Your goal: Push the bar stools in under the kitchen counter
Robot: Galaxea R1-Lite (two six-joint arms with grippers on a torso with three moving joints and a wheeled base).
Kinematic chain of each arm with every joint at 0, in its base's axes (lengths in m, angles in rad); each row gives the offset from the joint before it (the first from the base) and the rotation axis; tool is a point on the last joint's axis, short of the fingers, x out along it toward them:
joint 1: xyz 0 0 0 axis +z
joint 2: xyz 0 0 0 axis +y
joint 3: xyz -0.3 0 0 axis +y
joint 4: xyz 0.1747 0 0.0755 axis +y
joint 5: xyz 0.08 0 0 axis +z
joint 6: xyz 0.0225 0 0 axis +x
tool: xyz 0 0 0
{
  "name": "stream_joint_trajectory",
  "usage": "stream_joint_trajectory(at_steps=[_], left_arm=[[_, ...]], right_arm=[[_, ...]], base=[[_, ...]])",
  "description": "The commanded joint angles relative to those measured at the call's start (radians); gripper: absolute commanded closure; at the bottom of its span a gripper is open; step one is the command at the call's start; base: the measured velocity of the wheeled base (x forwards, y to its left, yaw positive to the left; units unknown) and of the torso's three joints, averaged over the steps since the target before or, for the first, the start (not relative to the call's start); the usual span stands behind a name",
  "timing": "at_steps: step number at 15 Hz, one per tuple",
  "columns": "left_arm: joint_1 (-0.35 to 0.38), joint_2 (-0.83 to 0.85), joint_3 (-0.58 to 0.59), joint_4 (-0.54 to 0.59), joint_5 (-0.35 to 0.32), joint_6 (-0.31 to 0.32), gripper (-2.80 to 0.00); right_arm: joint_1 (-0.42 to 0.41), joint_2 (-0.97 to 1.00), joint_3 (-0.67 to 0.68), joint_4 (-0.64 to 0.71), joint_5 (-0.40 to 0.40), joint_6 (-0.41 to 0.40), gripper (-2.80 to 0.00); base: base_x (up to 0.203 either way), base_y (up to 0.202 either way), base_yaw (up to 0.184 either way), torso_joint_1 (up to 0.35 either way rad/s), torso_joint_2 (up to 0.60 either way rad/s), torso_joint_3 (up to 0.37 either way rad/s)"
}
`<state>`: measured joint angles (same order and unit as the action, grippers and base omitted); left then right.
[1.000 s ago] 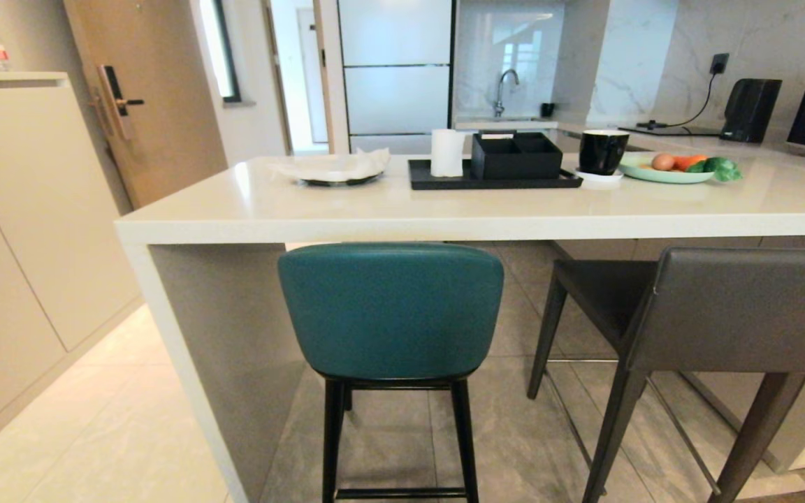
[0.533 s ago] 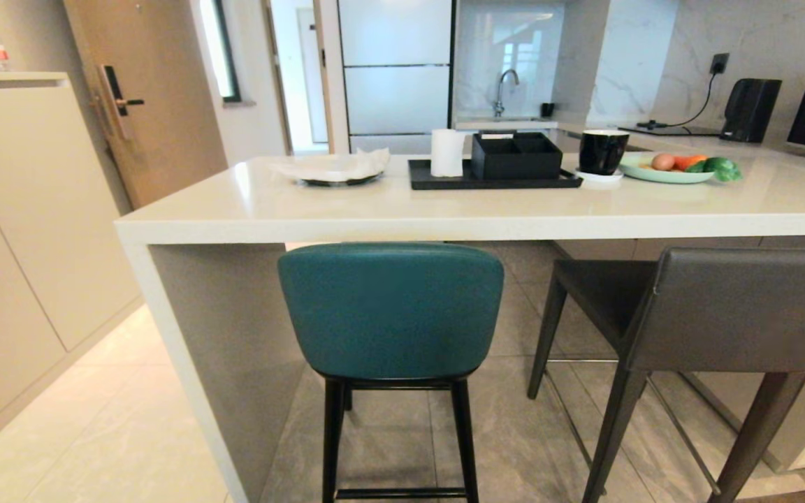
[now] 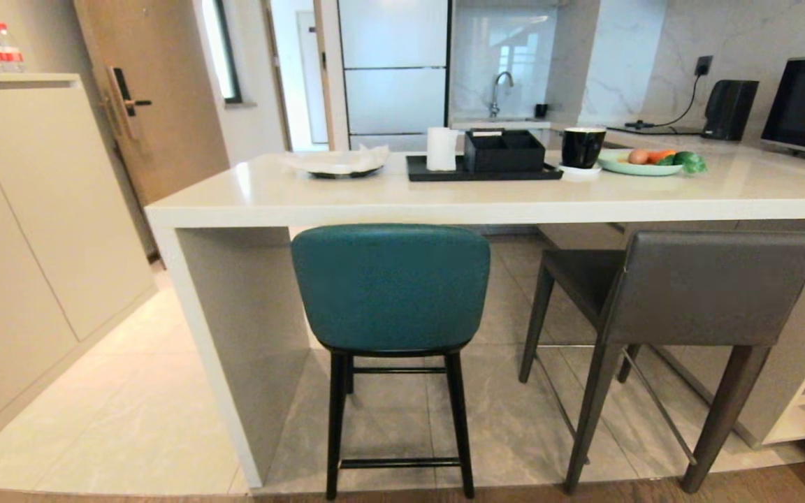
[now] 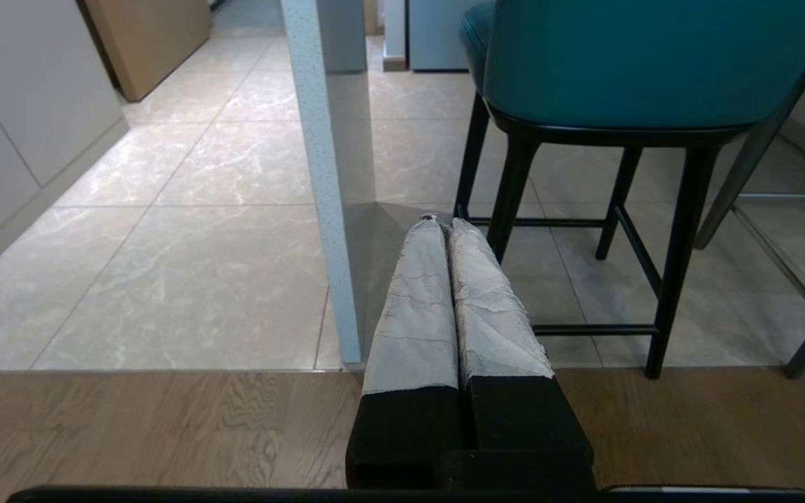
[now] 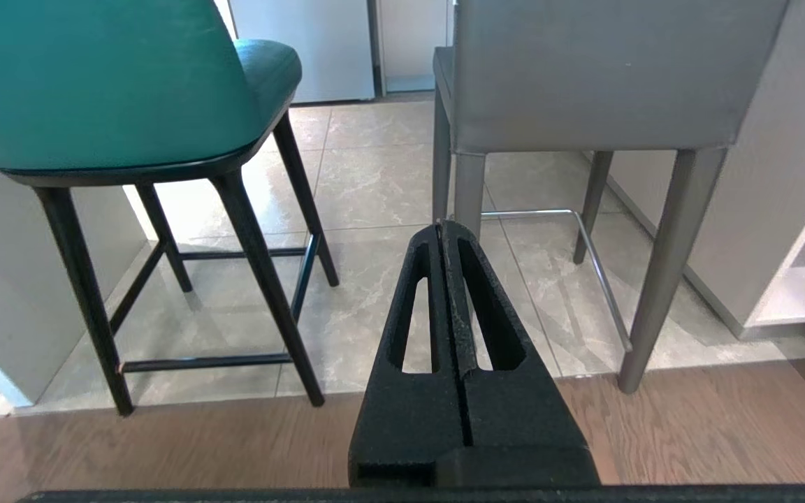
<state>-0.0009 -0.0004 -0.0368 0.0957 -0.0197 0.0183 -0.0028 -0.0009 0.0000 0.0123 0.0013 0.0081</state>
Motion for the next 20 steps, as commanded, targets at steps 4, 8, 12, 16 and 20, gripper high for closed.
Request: stream_joint_trajectory(at_steps=[4,8,12,16,20], left_arm=[[0.001,0.002,0.0,0.001,0.003,0.0,0.0],[0.001,0.002,0.0,0.001,0.002,0.0,0.0],[0.001,0.002,-0.001,0.001,0.003,0.0,0.0],[-0.001,0.002,0.0,0.001,0.003,-0.001,0.0],[-0.001,0.002,0.0,0.001,0.007,-0.004,0.0]], right_arm=[[0.0,0.001,0.0,0.0,0.0,0.0,0.0],[0.0,0.001,0.0,0.0,0.0,0.0,0.0],[0.0,0.001,0.0,0.0,0.0,0.0,0.0],[0.0,0.001,0.0,0.0,0.0,0.0,0.0],[0.0,0.001,0.0,0.0,0.0,0.0,0.0]], base=[[0.0,0.0,0.0,0.0,0.0,0.0],[-0.001,-0.089,-0.002,0.002,0.0,0.0],[0.0,-0.2,0.003,0.004,0.0,0.003],[0.0,-0.19,0.004,0.003,0.0,0.001],[0.0,-0.039,0.0,0.016,-0.04,-0.026]])
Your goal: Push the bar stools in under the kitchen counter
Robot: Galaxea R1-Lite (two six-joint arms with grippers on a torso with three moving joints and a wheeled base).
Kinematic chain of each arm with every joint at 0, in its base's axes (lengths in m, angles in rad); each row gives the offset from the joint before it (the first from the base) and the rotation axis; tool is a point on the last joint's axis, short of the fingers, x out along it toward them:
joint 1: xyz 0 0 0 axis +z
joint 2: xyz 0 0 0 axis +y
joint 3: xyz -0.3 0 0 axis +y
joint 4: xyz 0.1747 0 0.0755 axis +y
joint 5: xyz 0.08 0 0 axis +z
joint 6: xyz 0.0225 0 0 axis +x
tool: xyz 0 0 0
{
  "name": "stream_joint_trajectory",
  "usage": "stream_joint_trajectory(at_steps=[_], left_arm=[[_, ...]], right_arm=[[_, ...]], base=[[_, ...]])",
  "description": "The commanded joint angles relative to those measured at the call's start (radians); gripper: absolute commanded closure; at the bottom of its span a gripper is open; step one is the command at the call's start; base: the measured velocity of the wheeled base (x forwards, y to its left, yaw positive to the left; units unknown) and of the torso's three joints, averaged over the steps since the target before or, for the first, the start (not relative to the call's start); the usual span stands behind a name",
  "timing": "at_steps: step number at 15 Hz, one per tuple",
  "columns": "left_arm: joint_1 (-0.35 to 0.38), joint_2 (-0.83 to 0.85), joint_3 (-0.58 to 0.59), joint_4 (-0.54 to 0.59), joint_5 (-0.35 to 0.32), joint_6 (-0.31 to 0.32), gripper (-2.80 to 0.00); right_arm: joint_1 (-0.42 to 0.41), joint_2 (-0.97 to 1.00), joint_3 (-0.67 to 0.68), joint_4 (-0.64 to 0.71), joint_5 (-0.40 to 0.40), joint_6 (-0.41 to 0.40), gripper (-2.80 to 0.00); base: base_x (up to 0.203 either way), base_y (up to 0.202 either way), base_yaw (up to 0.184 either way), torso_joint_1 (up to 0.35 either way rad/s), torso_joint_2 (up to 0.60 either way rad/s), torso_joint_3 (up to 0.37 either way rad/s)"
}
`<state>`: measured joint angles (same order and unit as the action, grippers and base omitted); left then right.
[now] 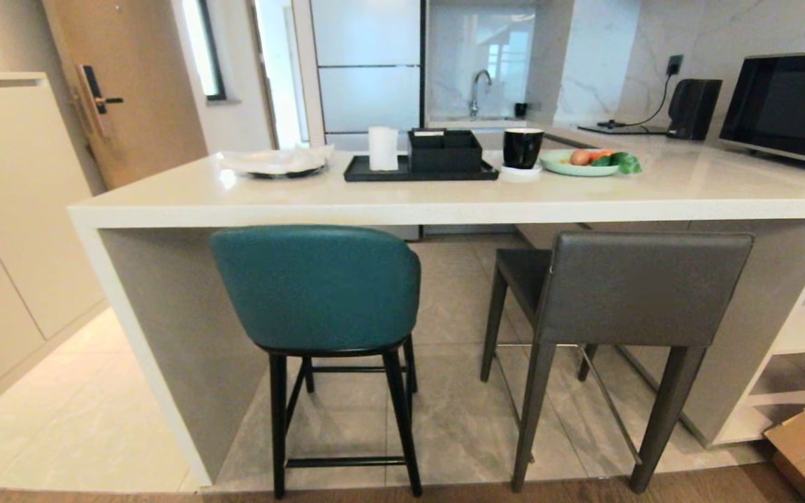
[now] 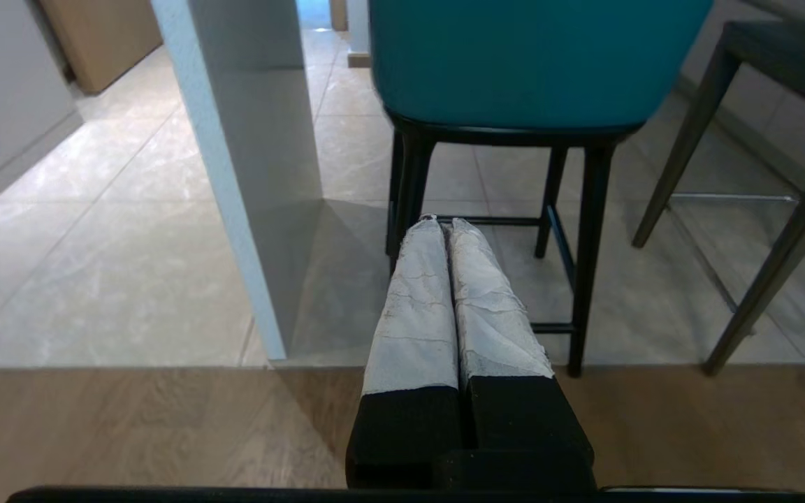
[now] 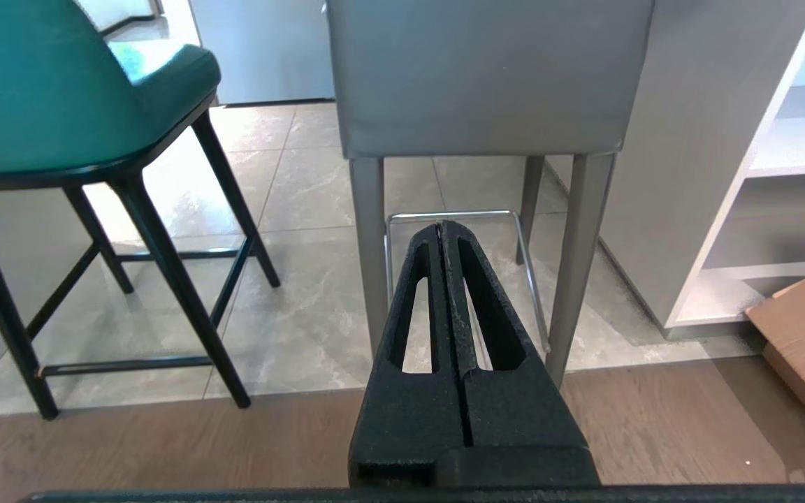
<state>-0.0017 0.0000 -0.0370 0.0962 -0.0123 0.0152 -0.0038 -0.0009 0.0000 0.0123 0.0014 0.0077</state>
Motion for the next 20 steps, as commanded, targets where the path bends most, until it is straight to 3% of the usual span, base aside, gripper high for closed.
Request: stream_joint_trajectory(at_steps=[1,9,20], left_arm=[[0.002,0.002,0.0,0.0,0.003,-0.003,0.0],[0.0,0.002,0.0,0.0,0.009,-0.014,0.0],[0.002,0.002,-0.001,0.0,0.011,-0.014,0.0]], right_arm=[[0.001,0.001,0.0,0.0,0.001,0.0,0.0],[0.001,0.001,0.0,0.0,0.002,0.0,0.0],[0.001,0.001,0.0,-0.002,0.002,-0.002,0.0]], base=[[0.0,0.0,0.0,0.11,-0.29,-0.186],[0.0,0.0,0.0,0.163,-0.42,-0.25],[0.0,0.0,0.0,0.014,-0.03,-0.016]])
